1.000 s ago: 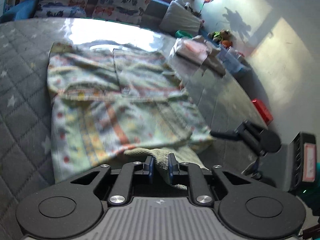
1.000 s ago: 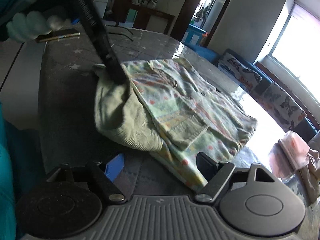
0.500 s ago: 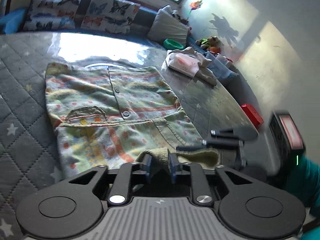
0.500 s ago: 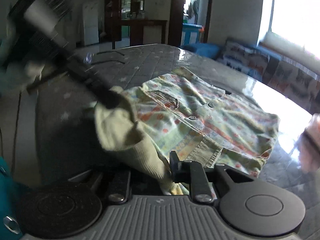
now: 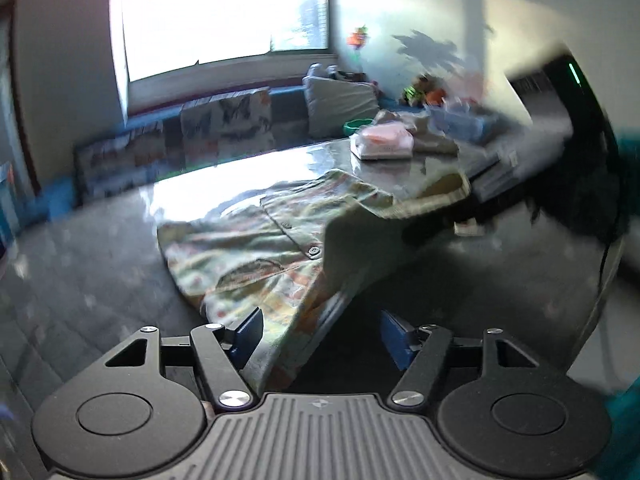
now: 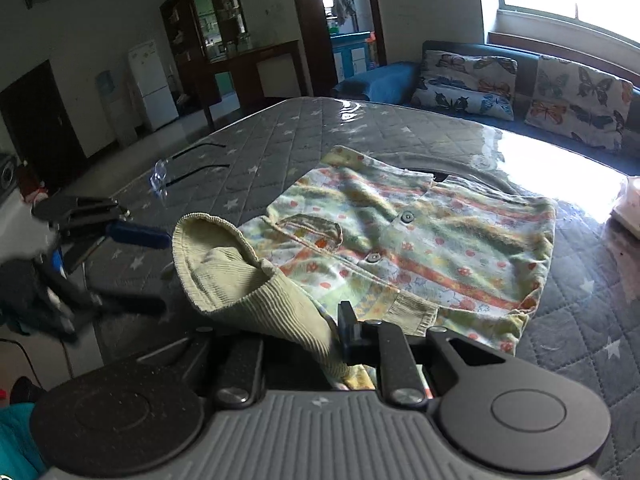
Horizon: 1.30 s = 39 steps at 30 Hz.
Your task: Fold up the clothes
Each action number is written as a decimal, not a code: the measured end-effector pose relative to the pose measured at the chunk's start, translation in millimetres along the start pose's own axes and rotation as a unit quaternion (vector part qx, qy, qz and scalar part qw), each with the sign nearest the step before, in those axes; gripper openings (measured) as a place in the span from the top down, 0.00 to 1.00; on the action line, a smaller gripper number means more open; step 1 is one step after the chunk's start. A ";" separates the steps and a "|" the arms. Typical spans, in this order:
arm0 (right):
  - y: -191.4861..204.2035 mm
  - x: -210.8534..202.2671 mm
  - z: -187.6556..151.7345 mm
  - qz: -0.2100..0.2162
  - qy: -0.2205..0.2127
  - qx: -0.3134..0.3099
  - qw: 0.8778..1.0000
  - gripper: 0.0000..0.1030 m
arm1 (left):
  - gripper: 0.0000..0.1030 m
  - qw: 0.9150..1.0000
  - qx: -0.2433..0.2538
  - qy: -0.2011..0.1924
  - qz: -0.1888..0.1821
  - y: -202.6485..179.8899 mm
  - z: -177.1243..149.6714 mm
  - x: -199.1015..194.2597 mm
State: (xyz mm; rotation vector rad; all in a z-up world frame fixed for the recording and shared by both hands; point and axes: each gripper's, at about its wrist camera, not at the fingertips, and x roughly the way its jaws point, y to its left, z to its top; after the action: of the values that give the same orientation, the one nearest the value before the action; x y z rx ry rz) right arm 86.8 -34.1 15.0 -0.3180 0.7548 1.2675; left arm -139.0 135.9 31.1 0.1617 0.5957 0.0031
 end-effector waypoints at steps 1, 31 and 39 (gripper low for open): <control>-0.2 0.7 0.9 -0.001 -0.001 0.001 1.000 0.84 | 0.34 1.000 0.019 0.000 0.011 -3.8 -1.3 4.2; 56.4 -92.2 -39.6 0.003 -0.004 -0.064 0.998 0.94 | 0.90 0.991 0.086 -0.038 -0.095 -11.9 -3.0 -72.1; 49.7 -84.2 -6.2 -0.010 -0.002 -0.096 0.995 0.94 | 0.90 0.994 0.041 -0.052 -0.084 12.2 15.0 -50.8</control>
State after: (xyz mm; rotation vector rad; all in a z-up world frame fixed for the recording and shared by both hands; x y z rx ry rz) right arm 29.4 -85.4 75.6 -0.4775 0.6254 1.3232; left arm -172.1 143.2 73.5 0.1897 0.5043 -0.1925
